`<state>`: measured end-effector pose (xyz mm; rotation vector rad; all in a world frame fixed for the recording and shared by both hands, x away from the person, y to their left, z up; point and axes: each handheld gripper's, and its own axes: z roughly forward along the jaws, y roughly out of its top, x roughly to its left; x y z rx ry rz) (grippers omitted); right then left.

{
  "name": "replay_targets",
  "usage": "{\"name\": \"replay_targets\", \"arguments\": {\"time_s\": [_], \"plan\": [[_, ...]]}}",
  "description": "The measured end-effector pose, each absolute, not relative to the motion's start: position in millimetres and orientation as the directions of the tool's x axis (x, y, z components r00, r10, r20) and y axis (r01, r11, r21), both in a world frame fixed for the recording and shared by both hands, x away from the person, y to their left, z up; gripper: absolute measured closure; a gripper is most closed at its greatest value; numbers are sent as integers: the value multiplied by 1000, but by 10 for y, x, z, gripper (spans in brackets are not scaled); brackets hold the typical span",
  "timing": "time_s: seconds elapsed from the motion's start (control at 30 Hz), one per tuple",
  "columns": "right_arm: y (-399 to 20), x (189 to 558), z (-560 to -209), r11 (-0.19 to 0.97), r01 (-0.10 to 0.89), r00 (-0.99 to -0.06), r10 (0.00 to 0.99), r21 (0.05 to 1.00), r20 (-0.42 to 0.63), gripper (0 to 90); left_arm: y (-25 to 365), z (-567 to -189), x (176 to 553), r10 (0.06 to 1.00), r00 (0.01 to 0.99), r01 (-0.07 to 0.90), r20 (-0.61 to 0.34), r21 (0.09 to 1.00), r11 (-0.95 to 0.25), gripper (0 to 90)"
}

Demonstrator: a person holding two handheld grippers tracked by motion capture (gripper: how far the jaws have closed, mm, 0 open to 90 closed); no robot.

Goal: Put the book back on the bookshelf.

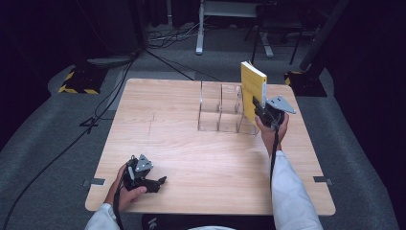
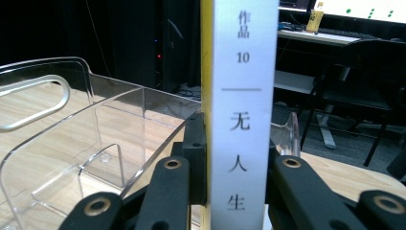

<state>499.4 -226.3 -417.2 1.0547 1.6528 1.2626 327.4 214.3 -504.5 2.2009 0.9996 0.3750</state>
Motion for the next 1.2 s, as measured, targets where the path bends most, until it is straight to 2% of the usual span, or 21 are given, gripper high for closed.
{"name": "replay_targets", "arguments": {"time_s": [0.7,1.2], "plan": [[-2164,5132,-4179,123,97,-309,947,988,-87,761,2141,-5044,3274,746,666,546,-10,688,-478,147],[-2218,5129,-4389,113,130,-337,939,985,-63,755,2136,-5045,3261,741,671,546,-16,686,-480,148]]}}
